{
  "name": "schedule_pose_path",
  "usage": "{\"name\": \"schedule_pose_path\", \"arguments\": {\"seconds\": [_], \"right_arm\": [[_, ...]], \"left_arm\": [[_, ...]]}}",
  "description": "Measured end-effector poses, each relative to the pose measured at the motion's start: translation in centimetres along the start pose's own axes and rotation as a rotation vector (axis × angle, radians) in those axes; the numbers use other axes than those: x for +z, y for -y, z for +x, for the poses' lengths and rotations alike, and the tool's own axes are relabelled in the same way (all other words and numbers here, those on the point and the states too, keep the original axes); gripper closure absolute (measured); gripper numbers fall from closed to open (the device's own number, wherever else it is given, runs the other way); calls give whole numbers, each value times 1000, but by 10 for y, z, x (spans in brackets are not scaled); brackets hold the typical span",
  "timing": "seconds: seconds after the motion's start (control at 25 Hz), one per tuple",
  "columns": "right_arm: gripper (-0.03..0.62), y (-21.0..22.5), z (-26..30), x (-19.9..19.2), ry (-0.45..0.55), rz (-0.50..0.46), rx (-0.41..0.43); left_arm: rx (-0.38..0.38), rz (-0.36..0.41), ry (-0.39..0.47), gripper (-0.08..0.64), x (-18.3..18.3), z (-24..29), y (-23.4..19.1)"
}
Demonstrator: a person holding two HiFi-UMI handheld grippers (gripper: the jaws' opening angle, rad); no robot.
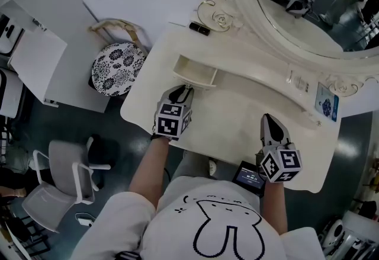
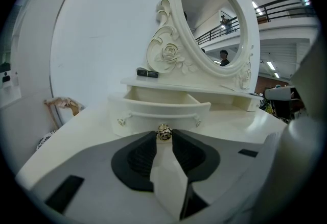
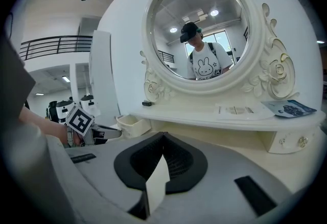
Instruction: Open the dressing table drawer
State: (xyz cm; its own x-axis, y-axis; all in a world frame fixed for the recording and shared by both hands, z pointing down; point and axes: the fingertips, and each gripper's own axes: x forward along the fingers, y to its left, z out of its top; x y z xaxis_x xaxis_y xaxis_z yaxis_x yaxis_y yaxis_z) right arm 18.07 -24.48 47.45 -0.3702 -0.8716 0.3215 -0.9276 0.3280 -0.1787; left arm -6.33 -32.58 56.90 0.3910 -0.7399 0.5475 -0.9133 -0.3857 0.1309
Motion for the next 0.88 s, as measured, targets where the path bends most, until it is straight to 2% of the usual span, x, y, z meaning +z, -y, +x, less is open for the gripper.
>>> {"name": "schedule_pose_path", "arguments": {"seconds": [0.52,0.64,0.88], "right_arm": [[580,-3,2,3,11,-9,10],[580,-3,1,5,19,-11,10],[580,-2,-3,12,38,-20,4]], "left_arm": [[17,6,-11,428,-5,-3,0],[32,21,-21,388,-7,-2,1],[44,-1,10,351,0,-8,-1]]}}
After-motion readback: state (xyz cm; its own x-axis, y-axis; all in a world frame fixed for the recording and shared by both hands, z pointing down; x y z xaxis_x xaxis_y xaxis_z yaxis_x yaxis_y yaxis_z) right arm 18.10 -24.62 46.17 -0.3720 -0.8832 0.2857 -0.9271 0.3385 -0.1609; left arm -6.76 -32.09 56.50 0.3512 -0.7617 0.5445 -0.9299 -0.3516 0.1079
